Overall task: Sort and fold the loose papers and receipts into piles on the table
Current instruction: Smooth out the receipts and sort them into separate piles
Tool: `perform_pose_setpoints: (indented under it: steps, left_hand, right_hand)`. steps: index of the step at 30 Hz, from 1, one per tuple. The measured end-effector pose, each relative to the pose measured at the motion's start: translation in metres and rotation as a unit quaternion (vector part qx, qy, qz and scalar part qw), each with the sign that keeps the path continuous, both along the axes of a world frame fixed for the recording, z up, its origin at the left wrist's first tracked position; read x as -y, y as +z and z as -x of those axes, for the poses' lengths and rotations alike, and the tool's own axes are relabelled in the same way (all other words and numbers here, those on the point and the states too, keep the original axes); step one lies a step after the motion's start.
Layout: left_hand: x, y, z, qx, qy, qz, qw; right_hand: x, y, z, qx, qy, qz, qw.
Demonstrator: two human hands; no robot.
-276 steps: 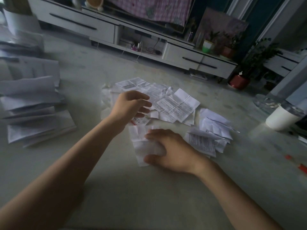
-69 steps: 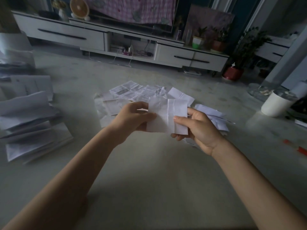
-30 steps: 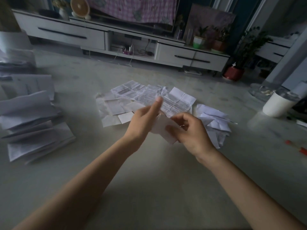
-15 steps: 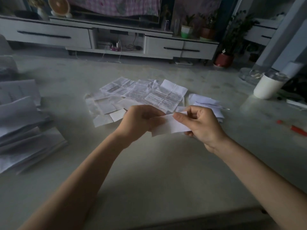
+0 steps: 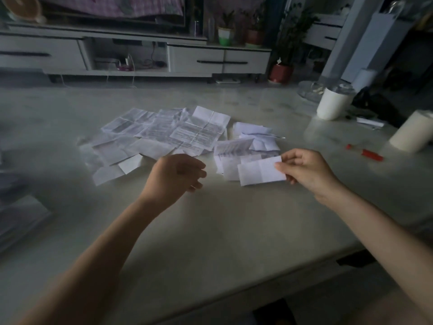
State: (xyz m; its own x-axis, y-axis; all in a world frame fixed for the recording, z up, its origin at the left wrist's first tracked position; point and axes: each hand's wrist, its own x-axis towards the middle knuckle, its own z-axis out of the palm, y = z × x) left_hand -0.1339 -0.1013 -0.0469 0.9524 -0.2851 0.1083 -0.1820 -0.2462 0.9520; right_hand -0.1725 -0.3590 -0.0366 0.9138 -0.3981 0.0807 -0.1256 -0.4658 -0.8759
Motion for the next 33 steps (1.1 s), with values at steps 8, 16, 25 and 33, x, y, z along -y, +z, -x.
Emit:
perform_pose_setpoints:
  steps: [8, 16, 25, 33]
  left_hand:
    - [-0.002, 0.001, -0.002, 0.062, 0.047, -0.019, 0.997]
    - [-0.028, 0.004, -0.023, 0.168, 0.229, -0.101, 0.953]
    - [-0.055, -0.003, -0.036, 0.155, 0.274, -0.177, 0.932]
    - [-0.051, -0.007, -0.033, 0.159, 0.248, -0.169, 0.941]
  right_hand:
    - [0.005, -0.009, -0.004, -0.004, -0.055, 0.148, 0.987]
    - [-0.016, 0.021, -0.006, 0.183, -0.085, 0.171, 0.964]
    - [-0.127, -0.003, -0.052, 0.133, 0.248, 0.319, 0.905]
    - [-0.141, -0.013, -0.105, -0.079, 0.238, 0.431, 0.867]
